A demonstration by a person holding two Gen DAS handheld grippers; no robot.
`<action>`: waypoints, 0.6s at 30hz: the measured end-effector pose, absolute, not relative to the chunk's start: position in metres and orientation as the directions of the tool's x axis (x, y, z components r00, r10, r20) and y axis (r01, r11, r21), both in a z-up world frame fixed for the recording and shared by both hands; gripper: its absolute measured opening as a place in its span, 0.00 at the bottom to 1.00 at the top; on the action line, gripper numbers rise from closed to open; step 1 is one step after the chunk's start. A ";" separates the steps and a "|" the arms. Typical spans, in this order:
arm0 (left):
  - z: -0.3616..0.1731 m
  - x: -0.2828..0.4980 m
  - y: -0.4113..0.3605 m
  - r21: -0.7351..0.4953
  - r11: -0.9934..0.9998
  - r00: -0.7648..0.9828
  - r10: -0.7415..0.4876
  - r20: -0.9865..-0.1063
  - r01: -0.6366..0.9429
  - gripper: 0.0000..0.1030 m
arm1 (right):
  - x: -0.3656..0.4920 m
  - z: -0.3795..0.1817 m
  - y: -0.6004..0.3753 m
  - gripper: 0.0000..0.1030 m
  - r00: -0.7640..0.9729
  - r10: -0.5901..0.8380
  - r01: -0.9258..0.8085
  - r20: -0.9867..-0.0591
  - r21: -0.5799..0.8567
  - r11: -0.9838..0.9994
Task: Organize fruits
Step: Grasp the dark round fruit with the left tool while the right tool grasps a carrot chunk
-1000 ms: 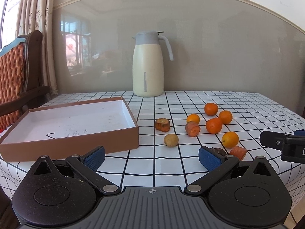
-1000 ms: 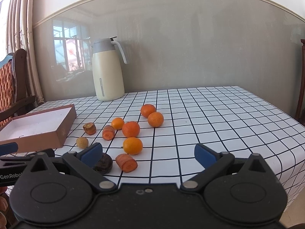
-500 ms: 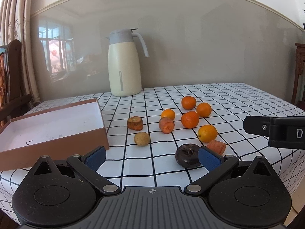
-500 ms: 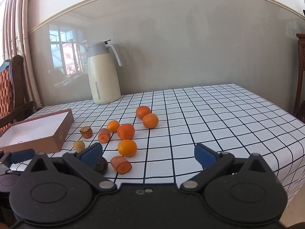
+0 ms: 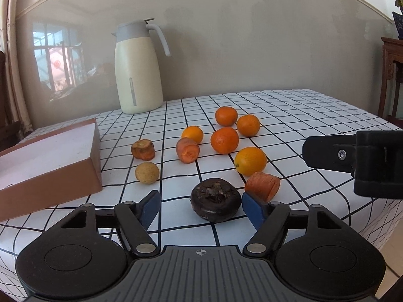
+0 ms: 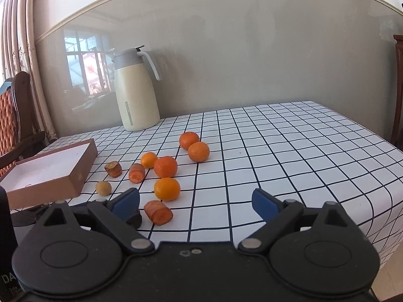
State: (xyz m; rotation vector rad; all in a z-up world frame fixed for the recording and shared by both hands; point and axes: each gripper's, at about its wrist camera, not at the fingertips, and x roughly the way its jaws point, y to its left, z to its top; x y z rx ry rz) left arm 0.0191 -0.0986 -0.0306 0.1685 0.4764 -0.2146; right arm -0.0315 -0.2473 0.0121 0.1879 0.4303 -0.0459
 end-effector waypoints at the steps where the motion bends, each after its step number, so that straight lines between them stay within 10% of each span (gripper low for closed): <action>1: -0.033 0.021 -0.100 0.108 0.963 0.863 -0.168 -0.477 0.247 0.60 | -0.030 0.012 -0.247 0.83 0.906 0.000 0.080 -0.422 0.173 0.982; 6: -0.034 0.022 -0.099 0.087 0.964 0.864 -0.184 -0.468 0.252 0.45 | -0.026 0.008 -0.244 0.75 0.896 0.016 0.068 -0.443 0.172 0.983; 18: -0.035 0.027 -0.065 0.090 0.984 0.879 -0.094 -0.468 0.154 0.44 | -0.005 -0.002 -0.224 0.53 0.863 0.087 -0.009 -0.497 0.158 0.987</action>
